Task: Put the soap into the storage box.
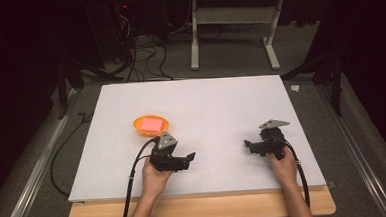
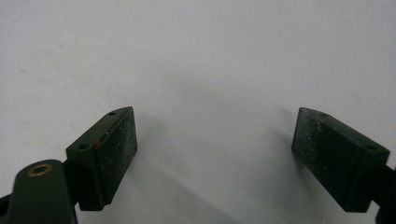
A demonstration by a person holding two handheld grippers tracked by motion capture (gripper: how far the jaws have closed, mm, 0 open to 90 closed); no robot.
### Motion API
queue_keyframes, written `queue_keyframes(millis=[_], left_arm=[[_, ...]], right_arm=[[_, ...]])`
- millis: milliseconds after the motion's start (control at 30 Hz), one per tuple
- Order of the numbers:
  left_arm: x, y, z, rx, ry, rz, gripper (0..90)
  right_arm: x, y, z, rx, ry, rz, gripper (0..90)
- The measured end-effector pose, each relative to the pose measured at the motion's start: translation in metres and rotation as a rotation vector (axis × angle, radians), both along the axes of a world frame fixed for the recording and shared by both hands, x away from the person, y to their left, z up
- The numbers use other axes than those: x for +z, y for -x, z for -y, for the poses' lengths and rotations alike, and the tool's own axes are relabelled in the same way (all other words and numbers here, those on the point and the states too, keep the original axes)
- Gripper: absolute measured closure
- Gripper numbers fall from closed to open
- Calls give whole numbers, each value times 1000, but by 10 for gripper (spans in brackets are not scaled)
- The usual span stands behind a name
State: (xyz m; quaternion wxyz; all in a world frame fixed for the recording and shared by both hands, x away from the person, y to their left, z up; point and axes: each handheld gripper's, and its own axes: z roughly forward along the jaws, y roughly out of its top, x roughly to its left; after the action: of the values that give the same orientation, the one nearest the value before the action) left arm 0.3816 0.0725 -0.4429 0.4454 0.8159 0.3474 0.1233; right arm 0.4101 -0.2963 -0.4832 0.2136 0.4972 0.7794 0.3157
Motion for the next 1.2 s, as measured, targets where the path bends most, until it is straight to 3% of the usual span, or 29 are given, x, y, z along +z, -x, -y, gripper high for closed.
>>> queue_keyframes(millis=[1200], left_arm=[[-27,-14,20,-9,-70,-42,204]], right_arm=[[0,0,0,0,0,0,148]])
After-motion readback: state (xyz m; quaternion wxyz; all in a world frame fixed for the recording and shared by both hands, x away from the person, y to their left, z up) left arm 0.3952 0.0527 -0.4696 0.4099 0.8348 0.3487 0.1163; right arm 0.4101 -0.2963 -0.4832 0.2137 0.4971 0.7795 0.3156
